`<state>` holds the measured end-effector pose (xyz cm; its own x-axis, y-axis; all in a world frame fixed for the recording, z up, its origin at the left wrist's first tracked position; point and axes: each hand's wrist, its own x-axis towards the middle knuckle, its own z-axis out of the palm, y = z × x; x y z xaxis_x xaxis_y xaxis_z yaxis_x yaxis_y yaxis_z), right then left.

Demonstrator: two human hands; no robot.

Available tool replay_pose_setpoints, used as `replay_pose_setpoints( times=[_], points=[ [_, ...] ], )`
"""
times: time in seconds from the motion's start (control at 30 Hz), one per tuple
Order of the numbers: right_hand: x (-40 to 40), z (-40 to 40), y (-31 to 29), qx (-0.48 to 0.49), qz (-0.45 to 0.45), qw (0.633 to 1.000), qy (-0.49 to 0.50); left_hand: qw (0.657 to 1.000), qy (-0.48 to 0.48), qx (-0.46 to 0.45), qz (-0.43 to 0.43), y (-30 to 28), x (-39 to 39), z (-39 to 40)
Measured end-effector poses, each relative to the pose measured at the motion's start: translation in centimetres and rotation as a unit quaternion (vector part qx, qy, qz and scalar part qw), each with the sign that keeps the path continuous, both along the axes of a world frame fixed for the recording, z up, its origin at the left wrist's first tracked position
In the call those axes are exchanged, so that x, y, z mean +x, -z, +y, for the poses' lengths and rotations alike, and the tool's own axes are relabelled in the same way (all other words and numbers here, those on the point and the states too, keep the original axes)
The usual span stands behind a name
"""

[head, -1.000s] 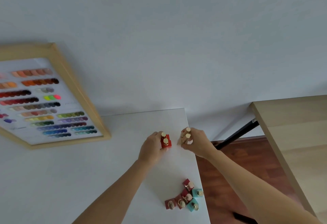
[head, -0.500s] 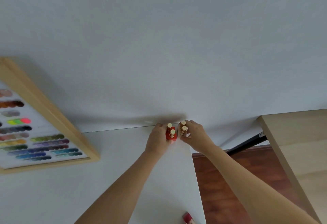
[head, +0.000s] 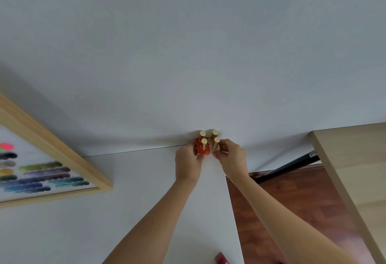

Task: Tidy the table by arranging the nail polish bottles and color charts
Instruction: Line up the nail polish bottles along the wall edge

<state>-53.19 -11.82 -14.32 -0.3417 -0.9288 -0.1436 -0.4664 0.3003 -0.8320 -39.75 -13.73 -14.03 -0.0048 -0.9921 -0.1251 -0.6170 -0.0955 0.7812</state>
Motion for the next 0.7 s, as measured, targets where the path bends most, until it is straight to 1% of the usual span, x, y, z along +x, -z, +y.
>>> replay_pose_setpoints(
  times=[0.23,0.37,0.5,0.6,0.7],
  points=[
    [-0.1,-0.3,-0.7,0.006,0.028,0.999,-0.015,1.000,0.009,0.002,-0.019,-0.7,-0.1,-0.4],
    [-0.3,1.1,-1.4,0.028,0.016,0.999,-0.013,0.999,0.032,0.024,-0.025,-1.2,0.8,0.7],
    [-1.0,4.7,-2.5,0.043,0.036,0.998,-0.020,0.995,0.075,0.060,-0.032,-2.0,2.9,3.9],
    [-1.3,8.8,-3.4,0.047,0.057,0.996,-0.056,0.988,0.132,0.074,-0.023,-2.8,5.2,7.8],
    [-1.6,13.6,-4.1,0.062,0.059,0.991,-0.100,0.982,0.168,0.084,-0.017,-3.5,7.6,12.3]
  ],
)
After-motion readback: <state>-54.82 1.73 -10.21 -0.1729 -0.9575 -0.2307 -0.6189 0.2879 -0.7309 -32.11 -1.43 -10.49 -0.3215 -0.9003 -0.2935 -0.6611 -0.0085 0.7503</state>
